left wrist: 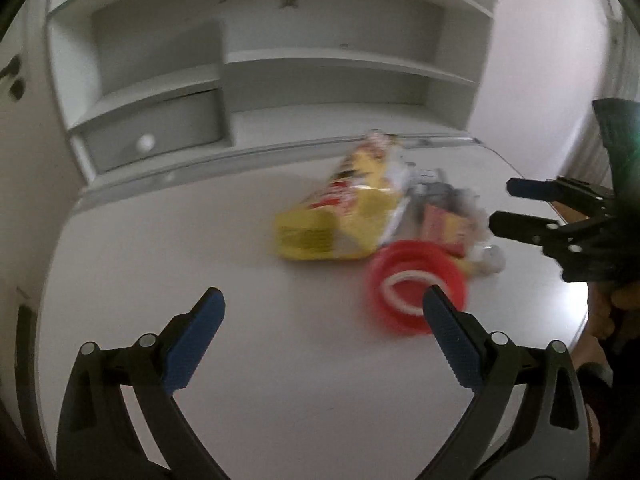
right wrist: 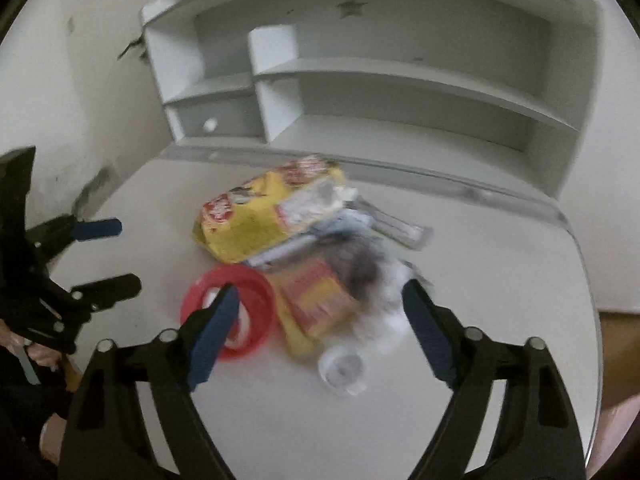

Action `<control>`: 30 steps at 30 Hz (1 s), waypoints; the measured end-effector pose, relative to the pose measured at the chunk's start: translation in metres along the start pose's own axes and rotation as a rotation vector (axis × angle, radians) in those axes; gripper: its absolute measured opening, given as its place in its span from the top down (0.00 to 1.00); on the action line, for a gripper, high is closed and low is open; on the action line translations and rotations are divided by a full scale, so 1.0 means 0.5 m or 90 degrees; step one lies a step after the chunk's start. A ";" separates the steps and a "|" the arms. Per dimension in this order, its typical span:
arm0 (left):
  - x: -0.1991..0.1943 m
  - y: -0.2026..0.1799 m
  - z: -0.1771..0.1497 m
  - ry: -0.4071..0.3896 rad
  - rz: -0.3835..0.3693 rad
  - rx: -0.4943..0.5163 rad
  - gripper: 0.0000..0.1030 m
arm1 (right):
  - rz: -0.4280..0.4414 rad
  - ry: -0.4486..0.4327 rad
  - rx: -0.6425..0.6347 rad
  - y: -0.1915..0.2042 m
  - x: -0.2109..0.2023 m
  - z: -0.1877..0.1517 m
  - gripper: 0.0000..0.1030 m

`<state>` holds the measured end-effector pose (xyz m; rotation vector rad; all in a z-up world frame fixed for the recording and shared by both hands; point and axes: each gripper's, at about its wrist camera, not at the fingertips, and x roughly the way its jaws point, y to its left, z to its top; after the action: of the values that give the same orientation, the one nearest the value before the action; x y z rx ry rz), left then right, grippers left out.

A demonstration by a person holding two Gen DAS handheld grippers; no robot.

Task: Collect trash
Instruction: 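Move both tools back to the desk, then grasp the yellow snack bag with the left tool while the right tool grasps the white ring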

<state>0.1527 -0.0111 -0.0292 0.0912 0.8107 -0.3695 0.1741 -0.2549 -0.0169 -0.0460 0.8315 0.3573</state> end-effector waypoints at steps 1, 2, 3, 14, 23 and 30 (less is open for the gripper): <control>-0.004 0.010 -0.004 -0.002 0.000 -0.004 0.07 | 0.002 0.015 -0.015 0.009 0.016 0.007 0.35; -0.002 0.007 -0.005 -0.001 -0.001 -0.005 0.07 | 0.005 0.028 -0.027 0.018 0.027 0.004 0.41; -0.004 0.015 -0.014 0.002 -0.003 -0.005 0.07 | 0.005 0.040 -0.038 0.023 0.039 0.007 0.43; 0.054 0.004 0.028 0.014 -0.014 0.021 0.07 | -0.021 0.105 -0.078 0.020 0.130 -0.011 0.46; 0.116 -0.043 0.093 0.003 0.010 0.090 0.07 | -0.002 0.051 -0.053 0.008 0.074 -0.005 0.90; 0.148 -0.040 0.123 0.010 -0.002 0.094 0.07 | 0.032 0.047 -0.023 -0.004 0.046 -0.023 0.90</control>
<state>0.2346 -0.0644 -0.0393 0.2311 0.7980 -0.4329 0.1808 -0.2521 -0.0416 -0.0726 0.8998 0.4205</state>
